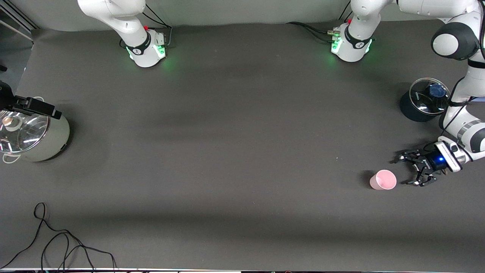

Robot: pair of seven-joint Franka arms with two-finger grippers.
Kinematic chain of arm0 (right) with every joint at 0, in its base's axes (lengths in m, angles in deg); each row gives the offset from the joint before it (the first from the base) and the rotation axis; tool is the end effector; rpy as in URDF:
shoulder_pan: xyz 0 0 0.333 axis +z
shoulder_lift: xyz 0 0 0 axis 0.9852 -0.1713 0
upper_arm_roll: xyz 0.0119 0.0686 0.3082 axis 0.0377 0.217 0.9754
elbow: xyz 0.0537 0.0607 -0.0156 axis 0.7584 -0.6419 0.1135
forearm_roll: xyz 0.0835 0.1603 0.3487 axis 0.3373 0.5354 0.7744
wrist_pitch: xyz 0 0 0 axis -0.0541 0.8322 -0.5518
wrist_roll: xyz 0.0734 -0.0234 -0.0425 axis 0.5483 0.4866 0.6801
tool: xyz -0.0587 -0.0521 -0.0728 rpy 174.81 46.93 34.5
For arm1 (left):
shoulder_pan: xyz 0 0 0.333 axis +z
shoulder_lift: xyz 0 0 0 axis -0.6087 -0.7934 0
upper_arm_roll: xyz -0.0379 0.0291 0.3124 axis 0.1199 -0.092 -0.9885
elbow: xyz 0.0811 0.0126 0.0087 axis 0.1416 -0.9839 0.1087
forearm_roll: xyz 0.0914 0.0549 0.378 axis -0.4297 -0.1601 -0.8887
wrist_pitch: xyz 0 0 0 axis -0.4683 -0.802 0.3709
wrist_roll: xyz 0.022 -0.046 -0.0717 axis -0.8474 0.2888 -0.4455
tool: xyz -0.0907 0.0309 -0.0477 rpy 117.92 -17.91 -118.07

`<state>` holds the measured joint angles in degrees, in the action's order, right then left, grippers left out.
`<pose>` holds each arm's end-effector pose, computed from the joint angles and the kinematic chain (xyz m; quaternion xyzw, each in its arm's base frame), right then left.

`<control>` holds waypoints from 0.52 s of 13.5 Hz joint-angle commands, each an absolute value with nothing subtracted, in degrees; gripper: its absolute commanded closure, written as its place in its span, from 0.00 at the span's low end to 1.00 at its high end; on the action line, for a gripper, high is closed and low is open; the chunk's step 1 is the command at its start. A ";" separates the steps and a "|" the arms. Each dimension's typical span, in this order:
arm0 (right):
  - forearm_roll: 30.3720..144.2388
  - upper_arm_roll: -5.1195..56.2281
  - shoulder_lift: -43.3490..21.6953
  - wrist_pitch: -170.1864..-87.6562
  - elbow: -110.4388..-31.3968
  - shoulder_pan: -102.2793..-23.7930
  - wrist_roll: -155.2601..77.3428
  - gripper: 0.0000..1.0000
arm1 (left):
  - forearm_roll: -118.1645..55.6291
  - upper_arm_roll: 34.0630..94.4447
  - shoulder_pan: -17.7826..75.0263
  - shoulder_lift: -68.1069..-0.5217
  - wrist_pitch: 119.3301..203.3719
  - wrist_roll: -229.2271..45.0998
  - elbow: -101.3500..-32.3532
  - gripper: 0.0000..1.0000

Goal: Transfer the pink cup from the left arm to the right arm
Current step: 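Move the left gripper down toward the pink cup, fingers open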

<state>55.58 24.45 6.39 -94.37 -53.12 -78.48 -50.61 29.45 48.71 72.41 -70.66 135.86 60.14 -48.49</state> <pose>0.5708 -0.0339 0.6228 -0.9931 0.0954 0.0568 0.0380 0.5932 0.2630 0.0613 0.6174 -0.4617 0.5214 0.3659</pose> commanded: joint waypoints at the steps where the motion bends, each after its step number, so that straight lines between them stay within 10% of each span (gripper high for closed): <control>1: 56.52 24.24 6.40 -93.63 -52.58 -78.55 -50.14 0.00 | 31.37 50.14 72.04 -71.27 136.99 61.52 -49.05 0.00; 7: 56.52 24.24 6.40 -93.63 -52.58 -78.46 -50.14 0.00 | 32.95 51.73 69.23 -71.45 140.51 61.52 -49.75 0.00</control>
